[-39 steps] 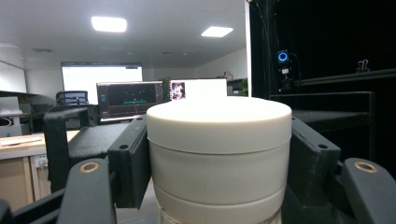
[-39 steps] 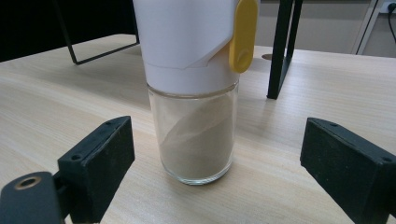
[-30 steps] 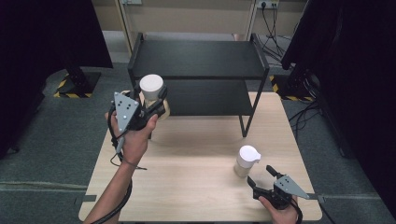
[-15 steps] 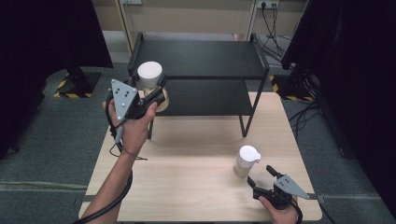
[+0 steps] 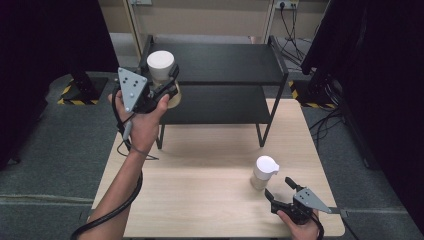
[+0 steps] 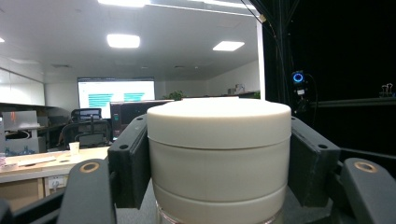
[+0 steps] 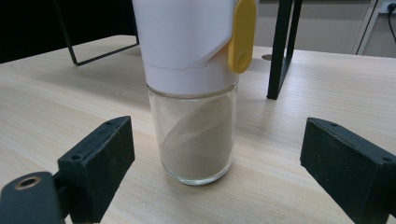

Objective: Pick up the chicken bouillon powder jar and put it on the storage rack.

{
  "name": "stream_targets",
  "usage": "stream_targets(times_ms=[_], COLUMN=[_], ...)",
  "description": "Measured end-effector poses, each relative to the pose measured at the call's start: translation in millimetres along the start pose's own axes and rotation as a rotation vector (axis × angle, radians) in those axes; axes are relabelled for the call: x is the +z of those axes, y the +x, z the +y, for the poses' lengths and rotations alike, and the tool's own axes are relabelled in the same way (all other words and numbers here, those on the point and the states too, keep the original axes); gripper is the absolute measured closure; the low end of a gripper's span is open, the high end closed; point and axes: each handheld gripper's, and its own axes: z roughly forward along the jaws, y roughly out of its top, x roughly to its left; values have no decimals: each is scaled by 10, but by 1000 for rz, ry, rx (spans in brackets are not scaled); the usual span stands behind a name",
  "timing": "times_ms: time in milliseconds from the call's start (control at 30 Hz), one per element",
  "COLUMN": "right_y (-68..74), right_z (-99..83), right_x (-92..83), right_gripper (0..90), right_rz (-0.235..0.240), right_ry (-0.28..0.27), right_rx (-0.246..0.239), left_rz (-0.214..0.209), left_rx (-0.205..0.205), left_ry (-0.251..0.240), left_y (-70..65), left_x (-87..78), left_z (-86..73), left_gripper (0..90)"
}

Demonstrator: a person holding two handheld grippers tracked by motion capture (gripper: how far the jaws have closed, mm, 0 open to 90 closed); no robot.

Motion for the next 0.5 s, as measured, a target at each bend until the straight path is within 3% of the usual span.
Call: stream_targets(times_ms=[500], right_y=[-1], right_z=[-3], right_x=[-1], right_gripper=[102], right_rz=[0], right_ry=[-2], right_rx=[1], left_rz=[14], left_rx=[6], left_ry=[-1], left_y=[29], left_x=[130], left_z=[146], left_gripper=[337])
